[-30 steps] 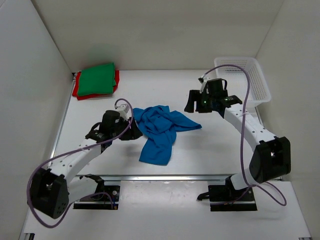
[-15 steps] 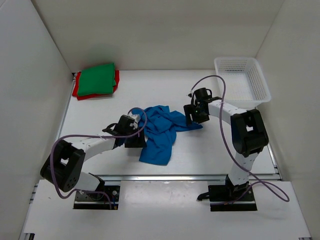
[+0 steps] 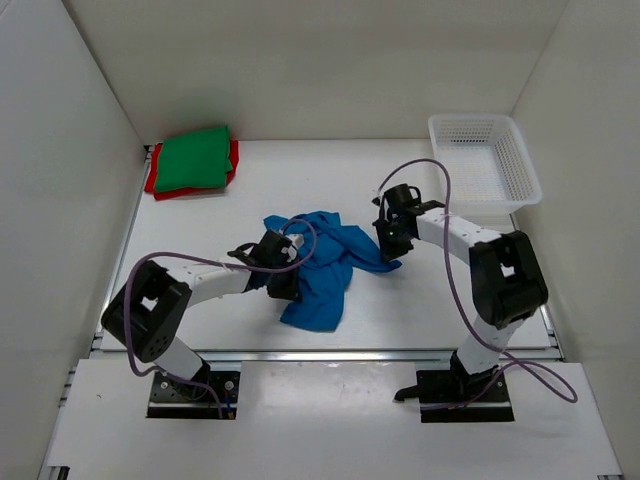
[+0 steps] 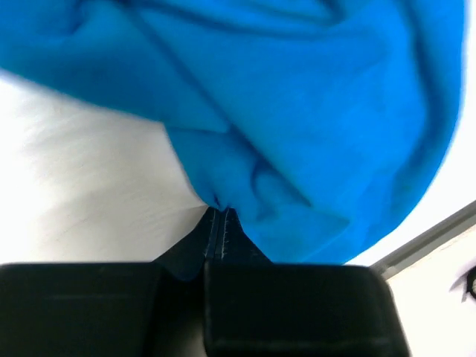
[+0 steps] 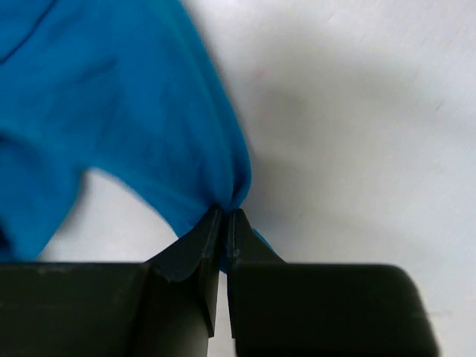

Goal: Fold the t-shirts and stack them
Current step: Flatten out the tshirt

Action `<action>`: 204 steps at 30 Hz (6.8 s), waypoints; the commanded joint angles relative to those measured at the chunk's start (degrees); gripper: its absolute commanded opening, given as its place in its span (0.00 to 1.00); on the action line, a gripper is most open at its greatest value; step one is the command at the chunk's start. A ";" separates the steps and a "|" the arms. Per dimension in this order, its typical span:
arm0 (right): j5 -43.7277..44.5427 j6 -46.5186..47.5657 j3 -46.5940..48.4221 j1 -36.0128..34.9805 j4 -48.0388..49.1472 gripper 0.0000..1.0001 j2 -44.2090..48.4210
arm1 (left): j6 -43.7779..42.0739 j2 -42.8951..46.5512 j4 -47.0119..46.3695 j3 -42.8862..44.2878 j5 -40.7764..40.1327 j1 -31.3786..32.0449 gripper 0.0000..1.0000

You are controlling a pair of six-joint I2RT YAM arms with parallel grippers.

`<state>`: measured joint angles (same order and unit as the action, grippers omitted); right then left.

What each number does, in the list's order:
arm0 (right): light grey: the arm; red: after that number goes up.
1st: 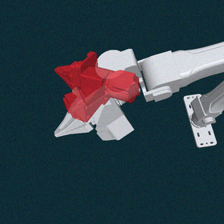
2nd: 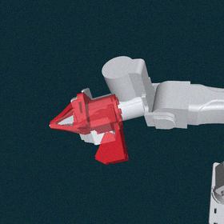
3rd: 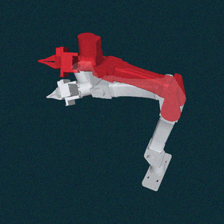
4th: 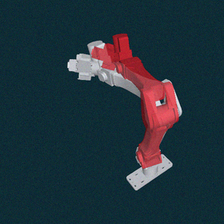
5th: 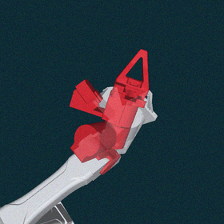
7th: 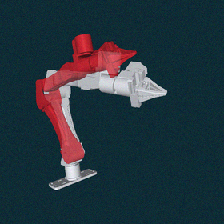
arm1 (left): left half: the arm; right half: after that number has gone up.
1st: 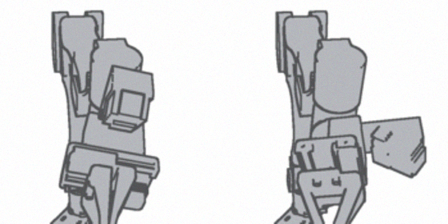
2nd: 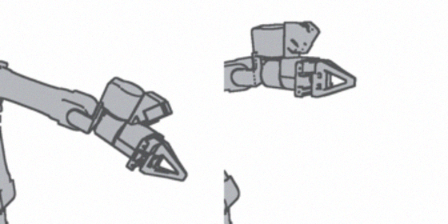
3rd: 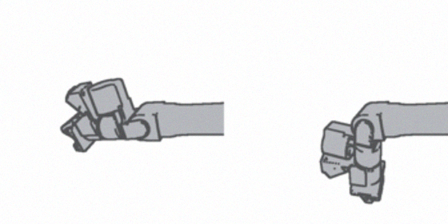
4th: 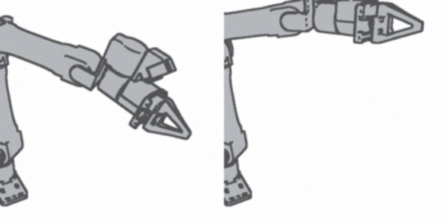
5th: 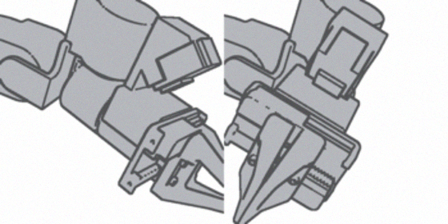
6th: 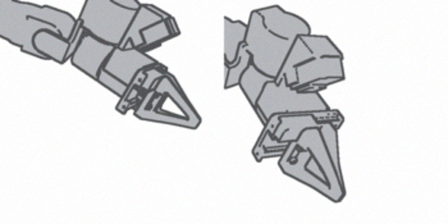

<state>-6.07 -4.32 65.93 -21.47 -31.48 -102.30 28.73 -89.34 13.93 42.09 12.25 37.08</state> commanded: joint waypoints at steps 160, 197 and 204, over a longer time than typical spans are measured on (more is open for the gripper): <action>-26.46 -18.98 77.79 18.75 2.19 0.01 -27.20 | -17.92 -17.48 22.70 60.86 -12.16 -34.09 0.00; -6.24 -7.11 -24.87 26.13 19.00 0.70 34.36 | -4.91 15.08 12.35 -4.29 -9.26 -17.23 0.62; -7.39 -8.78 -25.23 29.47 18.65 0.70 29.62 | -3.86 12.09 14.71 -3.94 -10.32 -15.29 0.59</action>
<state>-13.61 -12.27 40.42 7.64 -15.55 -70.96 23.79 -77.23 28.91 38.15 1.54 21.30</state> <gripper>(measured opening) 0.698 0.600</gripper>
